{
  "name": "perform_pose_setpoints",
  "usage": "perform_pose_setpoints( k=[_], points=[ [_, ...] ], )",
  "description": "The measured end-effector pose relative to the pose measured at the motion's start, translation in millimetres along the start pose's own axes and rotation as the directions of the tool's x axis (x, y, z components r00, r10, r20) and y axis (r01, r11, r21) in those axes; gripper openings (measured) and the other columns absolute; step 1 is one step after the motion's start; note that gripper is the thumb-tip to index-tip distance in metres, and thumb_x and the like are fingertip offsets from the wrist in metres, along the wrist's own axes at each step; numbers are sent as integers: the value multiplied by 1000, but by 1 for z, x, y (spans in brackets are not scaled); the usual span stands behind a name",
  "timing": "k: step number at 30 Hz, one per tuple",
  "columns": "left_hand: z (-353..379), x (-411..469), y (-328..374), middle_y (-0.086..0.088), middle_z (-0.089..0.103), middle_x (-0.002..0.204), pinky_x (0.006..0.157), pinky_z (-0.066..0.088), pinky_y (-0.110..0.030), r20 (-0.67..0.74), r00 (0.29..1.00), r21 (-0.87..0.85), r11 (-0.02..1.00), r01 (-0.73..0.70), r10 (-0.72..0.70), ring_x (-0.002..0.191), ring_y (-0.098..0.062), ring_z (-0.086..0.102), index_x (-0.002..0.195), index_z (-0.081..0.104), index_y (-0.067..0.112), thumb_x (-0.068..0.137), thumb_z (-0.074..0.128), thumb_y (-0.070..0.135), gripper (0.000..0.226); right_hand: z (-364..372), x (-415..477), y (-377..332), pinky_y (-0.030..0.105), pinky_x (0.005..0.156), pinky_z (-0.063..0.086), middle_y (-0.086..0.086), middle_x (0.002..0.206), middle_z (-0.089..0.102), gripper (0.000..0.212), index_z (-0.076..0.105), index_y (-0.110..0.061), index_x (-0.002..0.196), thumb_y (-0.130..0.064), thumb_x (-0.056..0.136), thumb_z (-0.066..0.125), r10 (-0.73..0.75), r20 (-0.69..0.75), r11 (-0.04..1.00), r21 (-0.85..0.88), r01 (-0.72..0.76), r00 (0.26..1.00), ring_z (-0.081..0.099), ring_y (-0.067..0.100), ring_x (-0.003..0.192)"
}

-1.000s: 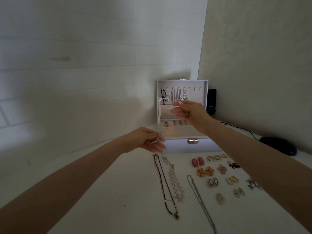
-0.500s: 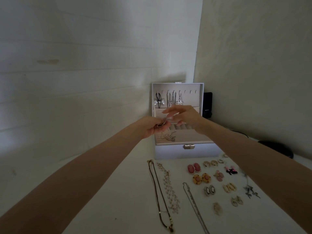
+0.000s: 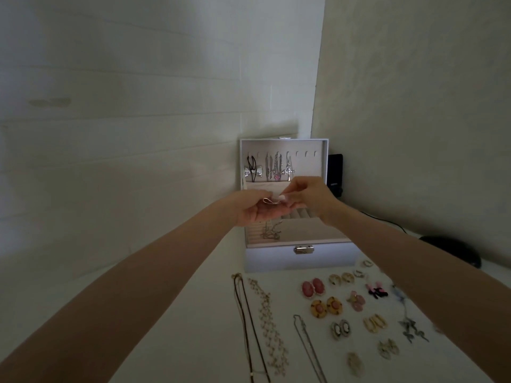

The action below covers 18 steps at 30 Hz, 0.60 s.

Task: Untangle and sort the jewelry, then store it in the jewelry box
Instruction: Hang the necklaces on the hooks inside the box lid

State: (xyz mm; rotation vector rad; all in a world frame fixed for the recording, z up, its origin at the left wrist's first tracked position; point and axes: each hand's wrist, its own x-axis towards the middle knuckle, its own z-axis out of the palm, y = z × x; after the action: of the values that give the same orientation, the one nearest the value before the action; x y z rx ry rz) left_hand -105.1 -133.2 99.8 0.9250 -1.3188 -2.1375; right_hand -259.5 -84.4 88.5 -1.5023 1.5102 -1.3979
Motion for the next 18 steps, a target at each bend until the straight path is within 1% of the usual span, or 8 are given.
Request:
perform_pose_setpoints(
  k=[2,3,4,6,8,10,13,18],
  points=[
    [0,6,2,-18,69,65,47,55,-23,-64,998,121,993,9,-1,53,-20,69,90,56,-11,104,31,29,49,-5,3,2,24,61,58,9,68,65,15,59,-3,72,8,78,68,54,-27,993,108,-51,998,66,15,60],
    [0,10,2,-16,68,59,42,52,-20,-122,992,248,969,13,18,48,-17,67,85,57,-9,104,27,35,56,-8,4,2,25,60,58,9,67,66,16,59,-3,71,8,78,67,79,-46,985,154,-71,996,66,16,60],
    [0,13,1,-13,66,54,38,48,-17,-179,982,387,922,14,60,43,-15,64,82,58,-7,103,27,36,57,-10,6,4,26,58,57,8,66,66,16,59,-4,71,8,79,66,98,-63,979,188,-85,993,66,15,60],
    [0,18,-1,-9,65,52,38,42,-17,-217,959,557,830,-31,181,40,-13,58,77,58,-3,102,39,21,40,-15,7,8,24,57,55,5,63,68,16,59,-5,73,7,82,64,132,-81,964,243,-108,988,66,14,61],
    [-1,25,-4,-12,67,65,45,46,-20,-141,955,544,827,-145,260,49,-14,58,76,59,0,93,51,2,19,-20,8,12,23,57,55,6,66,70,14,60,-4,75,7,84,62,161,-88,943,307,-127,983,67,16,63],
    [1,30,-8,-14,67,79,56,55,-21,-42,963,440,870,-222,267,62,-17,63,84,60,1,87,59,-5,6,-23,10,16,26,62,58,10,72,70,10,61,-2,79,6,84,61,175,-80,923,361,-135,981,69,20,68],
    [9,35,-12,-13,67,91,65,57,-21,2,965,375,895,-242,261,76,-17,64,102,63,-3,84,66,1,19,-24,13,21,28,64,59,12,73,70,6,62,0,83,6,84,61,178,-67,900,414,-135,982,68,22,69],
    [12,49,-12,-9,68,83,66,57,-18,-39,947,244,922,-301,320,69,-11,66,92,63,2,85,66,5,9,-25,15,27,19,53,50,3,64,68,4,62,-3,83,-1,85,64,181,-83,922,362,-140,980,62,11,56]
  ],
)
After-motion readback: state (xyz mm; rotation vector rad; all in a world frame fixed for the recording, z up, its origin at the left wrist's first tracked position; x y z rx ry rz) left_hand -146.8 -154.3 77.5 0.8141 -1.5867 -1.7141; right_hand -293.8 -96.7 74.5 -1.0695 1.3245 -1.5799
